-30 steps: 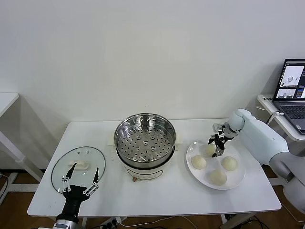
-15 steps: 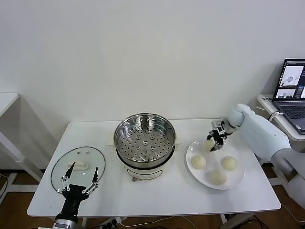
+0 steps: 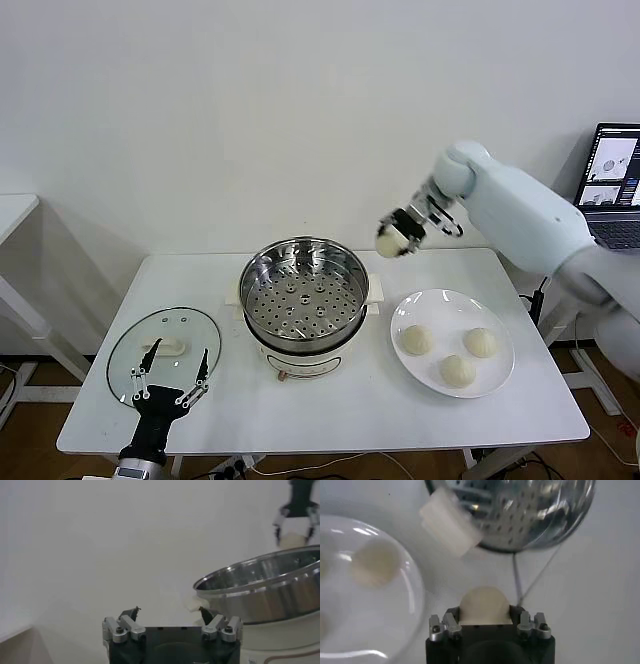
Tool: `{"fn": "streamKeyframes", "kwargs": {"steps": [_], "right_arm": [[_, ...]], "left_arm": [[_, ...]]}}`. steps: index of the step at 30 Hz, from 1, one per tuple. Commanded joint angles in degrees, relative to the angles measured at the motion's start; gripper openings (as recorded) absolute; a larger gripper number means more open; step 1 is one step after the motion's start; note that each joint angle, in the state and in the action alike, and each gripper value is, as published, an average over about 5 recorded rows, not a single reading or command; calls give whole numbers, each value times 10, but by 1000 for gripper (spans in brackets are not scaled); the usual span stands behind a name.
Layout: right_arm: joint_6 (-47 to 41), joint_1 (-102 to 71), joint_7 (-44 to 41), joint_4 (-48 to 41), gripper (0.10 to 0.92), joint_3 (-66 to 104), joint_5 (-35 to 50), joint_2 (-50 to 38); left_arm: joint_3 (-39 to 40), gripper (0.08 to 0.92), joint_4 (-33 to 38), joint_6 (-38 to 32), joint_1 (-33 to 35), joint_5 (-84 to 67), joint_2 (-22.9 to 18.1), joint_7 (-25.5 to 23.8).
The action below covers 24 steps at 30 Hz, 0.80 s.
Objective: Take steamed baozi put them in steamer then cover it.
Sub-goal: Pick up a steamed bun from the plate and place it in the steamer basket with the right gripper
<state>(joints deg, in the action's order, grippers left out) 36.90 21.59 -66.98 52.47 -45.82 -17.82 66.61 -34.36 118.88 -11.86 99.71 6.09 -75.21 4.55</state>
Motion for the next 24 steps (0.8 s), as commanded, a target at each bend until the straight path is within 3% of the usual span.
{"fn": "streamKeyframes", "kwargs": {"steps": [1,24], "right_arm": [[131,43,11,29,671,-34,-83,94],[128,-54,63,-74,679,-36,-199,193]], "left_arm": [[-1,823,0,-4,-1,0,2,0],[-3,823,1,-12,-3,3,-2,9]]}}
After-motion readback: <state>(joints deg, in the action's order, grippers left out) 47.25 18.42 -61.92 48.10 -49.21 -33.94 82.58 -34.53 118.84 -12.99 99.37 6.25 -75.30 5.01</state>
